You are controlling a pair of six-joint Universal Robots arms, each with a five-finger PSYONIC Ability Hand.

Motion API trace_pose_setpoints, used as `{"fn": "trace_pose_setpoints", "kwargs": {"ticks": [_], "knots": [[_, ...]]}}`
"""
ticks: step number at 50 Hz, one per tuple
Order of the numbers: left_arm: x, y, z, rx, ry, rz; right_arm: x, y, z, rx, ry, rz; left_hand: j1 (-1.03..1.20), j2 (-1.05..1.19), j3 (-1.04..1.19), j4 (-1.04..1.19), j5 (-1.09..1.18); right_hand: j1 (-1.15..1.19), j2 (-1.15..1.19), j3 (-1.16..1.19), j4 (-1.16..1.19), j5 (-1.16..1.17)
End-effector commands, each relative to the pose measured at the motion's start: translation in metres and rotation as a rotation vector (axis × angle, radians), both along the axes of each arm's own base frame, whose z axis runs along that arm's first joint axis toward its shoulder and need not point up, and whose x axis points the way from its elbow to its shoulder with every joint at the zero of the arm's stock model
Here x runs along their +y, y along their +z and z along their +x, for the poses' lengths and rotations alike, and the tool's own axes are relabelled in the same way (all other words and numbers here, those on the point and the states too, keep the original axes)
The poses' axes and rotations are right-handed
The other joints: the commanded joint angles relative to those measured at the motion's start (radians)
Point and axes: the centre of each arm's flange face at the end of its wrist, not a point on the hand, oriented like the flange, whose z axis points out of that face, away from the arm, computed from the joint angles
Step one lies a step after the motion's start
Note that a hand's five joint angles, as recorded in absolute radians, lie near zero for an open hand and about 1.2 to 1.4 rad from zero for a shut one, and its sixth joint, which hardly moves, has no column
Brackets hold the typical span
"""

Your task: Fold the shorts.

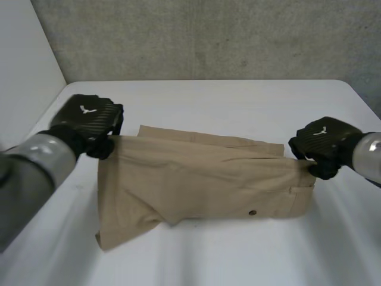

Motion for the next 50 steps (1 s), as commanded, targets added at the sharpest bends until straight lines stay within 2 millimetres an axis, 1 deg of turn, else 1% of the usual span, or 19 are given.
{"fn": "trace_pose_setpoints", "kwargs": {"ticks": [1,3,4,7,9,10,11,15,19,30,36,37,38,39,40,41,44,45,50], "knots": [[-0.063,-0.042,-0.029,-0.001,-0.004,-0.005,-0.04,-0.031,0.02,0.048,-0.035,-0.002,0.278,0.197,0.205,0.201,0.243,0.437,0.225,0.221,0.205,0.229],[-0.07,-0.046,-0.032,-0.002,-0.003,-0.01,-0.063,-0.048,0.028,0.029,-0.047,-0.043,0.278,0.197,0.205,0.201,0.243,0.437,0.225,0.221,0.205,0.229],[-0.098,-0.065,-0.044,-0.028,-0.01,-0.042,-0.069,-0.052,0.03,0.021,-0.051,-0.055,0.278,0.197,0.205,0.201,0.243,0.437,0.225,0.221,0.205,0.229],[-0.117,-0.078,-0.053,-0.068,-0.021,-0.09,-0.088,-0.063,0.038,-0.008,-0.081,-0.118,0.278,0.197,0.205,0.201,0.243,0.437,0.225,0.221,0.205,0.229],[-0.136,-0.088,-0.06,-0.105,-0.025,-0.166,-0.096,-0.067,0.043,-0.017,-0.103,-0.155,0.278,0.197,0.205,0.201,0.243,0.437,0.225,0.221,0.205,0.229],[-0.136,-0.088,-0.06,-0.105,-0.025,-0.166,-0.1,-0.07,0.045,-0.02,-0.112,-0.175,0.278,0.197,0.205,0.201,0.243,0.437,0.225,0.221,0.205,0.229],[-0.153,-0.095,-0.068,-0.123,-0.028,-0.259,-0.106,-0.073,0.05,-0.025,-0.127,-0.217,0.278,0.197,0.205,0.201,0.243,0.437,0.225,0.221,0.205,0.229],[-0.173,-0.105,-0.078,-0.116,-0.036,-0.385,-0.115,-0.079,0.059,-0.042,-0.134,-0.307,0.278,0.197,0.205,0.201,0.243,0.437,0.225,0.221,0.205,0.229],[-0.182,-0.112,-0.086,-0.09,-0.07,-0.445,-0.124,-0.087,0.07,-0.082,-0.134,-0.415,0.278,0.197,0.205,0.201,0.243,0.437,0.225,0.221,0.205,0.229],[-0.189,-0.146,-0.093,-0.084,-0.111,-0.457,-0.139,-0.118,0.072,0.001,-0.146,-0.496,0.278,0.197,0.205,0.201,0.243,0.437,0.225,0.221,0.205,0.229],[-0.198,-0.145,-0.096,-0.041,-0.109,-0.557,-0.147,-0.126,0.073,0.039,-0.155,-0.523,0.252,0.172,0.179,0.176,0.217,0.394,0.182,0.178,0.162,0.186],[-0.198,-0.143,-0.097,-0.034,-0.114,-0.571,-0.148,-0.122,0.073,0.031,-0.164,-0.534,0.04,-0.041,-0.033,-0.037,0.004,-0.679,-0.891,-0.895,-0.911,-0.887],[-0.198,-0.142,-0.097,-0.029,-0.118,-0.586,-0.147,-0.12,0.075,0.024,-0.163,-0.54,-0.233,-0.313,-0.306,-0.309,-0.268,-0.785,-0.997,-1.001,-1.017,-0.993],[-0.197,-0.14,-0.097,-0.021,-0.117,-0.604,-0.147,-0.115,0.076,0.014,-0.165,-0.547,-0.857,-0.938,-0.931,-0.934,-0.893,-0.785,-0.997,-1.001,-1.017,-0.993],[-0.197,-0.137,-0.097,-0.018,-0.115,-0.618,-0.147,-0.115,0.076,0.014,-0.165,-0.547,-0.944,-1.024,-1.017,-1.02,-0.979,-0.785,-0.997,-1.001,-1.017,-0.993],[-0.195,-0.134,-0.098,-0.014,-0.117,-0.628,-0.146,-0.089,0.076,-0.048,-0.179,-0.579,-0.909,-0.989,-0.982,-0.985,-0.944,-0.785,-0.997,-1.001,-1.017,-0.993],[-0.191,-0.11,-0.096,0.01,-0.107,-0.68,-0.143,-0.053,0.075,-0.165,-0.207,-0.612,-0.944,-1.024,-1.017,-1.02,-0.979,-0.785,-0.997,-1.001,-1.017,-0.993],[-0.189,-0.104,-0.095,0.014,-0.103,-0.685,-0.139,-0.03,0.074,-0.248,-0.222,-0.621,-0.944,-1.024,-1.017,-1.02,-0.979,-0.785,-0.997,-1.001,-1.017,-0.993],[-0.17,-0.062,-0.082,0.065,-0.057,-0.684,-0.12,0.019,0.065,-0.446,-0.245,-0.609,-0.944,-1.024,-1.017,-1.02,-0.979,-0.785,-0.997,-1.001,-1.017,-0.993]]}}
